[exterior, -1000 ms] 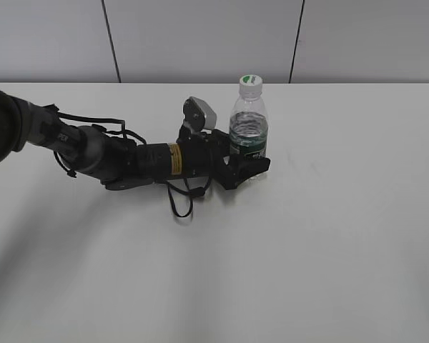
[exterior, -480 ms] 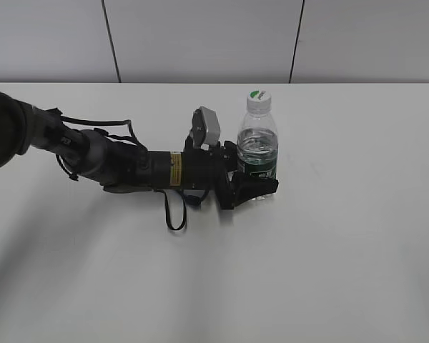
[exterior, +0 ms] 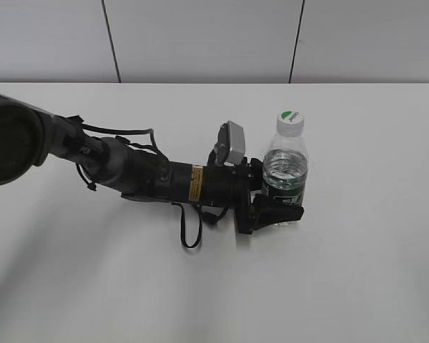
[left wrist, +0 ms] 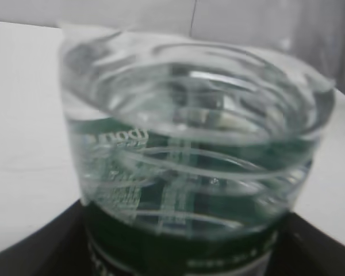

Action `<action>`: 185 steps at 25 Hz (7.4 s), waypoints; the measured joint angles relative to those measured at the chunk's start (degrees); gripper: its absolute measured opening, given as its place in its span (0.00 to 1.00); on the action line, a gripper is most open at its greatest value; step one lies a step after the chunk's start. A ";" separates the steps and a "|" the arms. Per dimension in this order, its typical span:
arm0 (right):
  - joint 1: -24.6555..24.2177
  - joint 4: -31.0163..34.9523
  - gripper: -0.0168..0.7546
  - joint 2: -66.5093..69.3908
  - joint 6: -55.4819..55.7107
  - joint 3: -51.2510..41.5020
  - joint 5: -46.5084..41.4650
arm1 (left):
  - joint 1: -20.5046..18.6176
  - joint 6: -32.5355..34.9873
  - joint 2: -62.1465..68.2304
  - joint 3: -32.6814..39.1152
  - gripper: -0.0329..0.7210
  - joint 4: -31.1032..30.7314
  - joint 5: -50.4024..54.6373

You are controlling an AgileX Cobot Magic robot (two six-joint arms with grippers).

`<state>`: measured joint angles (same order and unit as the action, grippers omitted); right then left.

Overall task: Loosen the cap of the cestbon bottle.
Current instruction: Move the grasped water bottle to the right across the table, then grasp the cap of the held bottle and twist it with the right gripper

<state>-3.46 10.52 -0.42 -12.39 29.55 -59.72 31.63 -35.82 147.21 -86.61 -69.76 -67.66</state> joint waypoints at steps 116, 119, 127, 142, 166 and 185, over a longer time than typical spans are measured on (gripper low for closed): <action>21.13 10.24 0.68 104.77 5.05 56.97 -9.84 | 3.23 -1.37 -0.48 0.00 0.75 -3.49 0.42; 21.20 9.84 0.68 104.77 5.05 55.37 -9.84 | 3.23 -1.37 -0.48 0.00 0.75 -3.54 0.52; 21.20 8.77 0.68 104.81 5.11 54.83 -9.95 | 3.23 -1.37 -0.48 0.00 0.75 -3.54 0.57; 21.24 8.34 0.46 104.81 4.49 54.83 -9.95 | 3.25 -1.55 -0.48 -0.16 0.75 -3.54 0.71; 21.24 9.37 0.42 104.81 -43.11 54.88 -9.44 | 3.43 -1.50 -0.48 -0.27 0.75 -3.61 1.00; 21.24 11.99 0.85 104.81 -0.69 54.83 -9.78 | 3.43 -1.49 -0.48 -0.27 0.75 -3.77 1.00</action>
<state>17.78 22.51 104.39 -13.08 84.38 -69.49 35.05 -37.31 146.73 -86.88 -73.53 -66.65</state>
